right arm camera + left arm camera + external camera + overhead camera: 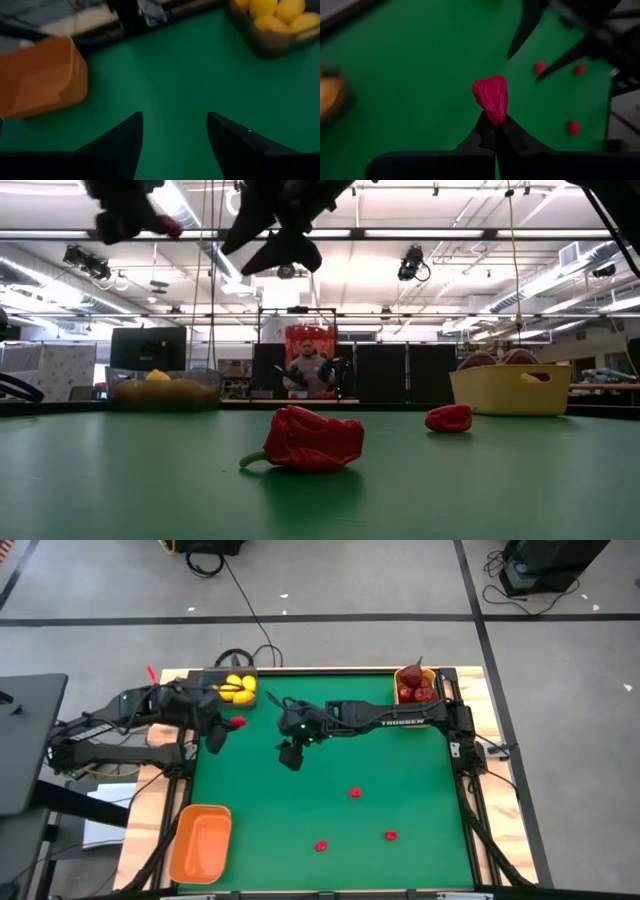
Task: Sort produce into baskets
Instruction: Put the top red bell pepper into the orange bin
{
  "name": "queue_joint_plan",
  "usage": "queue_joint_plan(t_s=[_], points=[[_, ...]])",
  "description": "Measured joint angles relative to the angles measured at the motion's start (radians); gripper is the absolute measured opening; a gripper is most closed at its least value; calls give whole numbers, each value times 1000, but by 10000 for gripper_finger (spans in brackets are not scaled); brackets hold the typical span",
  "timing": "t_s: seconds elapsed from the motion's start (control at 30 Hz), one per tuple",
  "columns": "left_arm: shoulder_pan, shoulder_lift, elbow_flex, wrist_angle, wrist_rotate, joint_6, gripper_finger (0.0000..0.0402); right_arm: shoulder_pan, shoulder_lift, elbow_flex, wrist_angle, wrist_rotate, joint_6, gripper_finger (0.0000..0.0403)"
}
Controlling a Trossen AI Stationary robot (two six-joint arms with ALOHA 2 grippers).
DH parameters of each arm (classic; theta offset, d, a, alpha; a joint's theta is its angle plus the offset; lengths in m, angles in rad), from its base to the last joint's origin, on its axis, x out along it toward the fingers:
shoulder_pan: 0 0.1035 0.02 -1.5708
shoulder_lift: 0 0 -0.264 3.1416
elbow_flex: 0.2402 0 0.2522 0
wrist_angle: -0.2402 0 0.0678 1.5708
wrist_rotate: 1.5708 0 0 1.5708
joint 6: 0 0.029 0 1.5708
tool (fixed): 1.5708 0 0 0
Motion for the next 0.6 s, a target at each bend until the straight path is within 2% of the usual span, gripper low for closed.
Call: queue_joint_plan(t_s=[0.2,0.37,0.5,0.6], points=[[-99,-5,-3,-118,-44,-119,0,0,0,0,-82,1,-39,230],[-233,-3,-3,-235,-51,-271,0,-4,0,-1,-290,10,-35,229],[-345,34,-3,-357,-59,-370,0,-5,-1,-66,-354,51,-30,229],[-422,70,-5,-395,-20,-428,0,2,0,-124,-380,41,-25,229]])
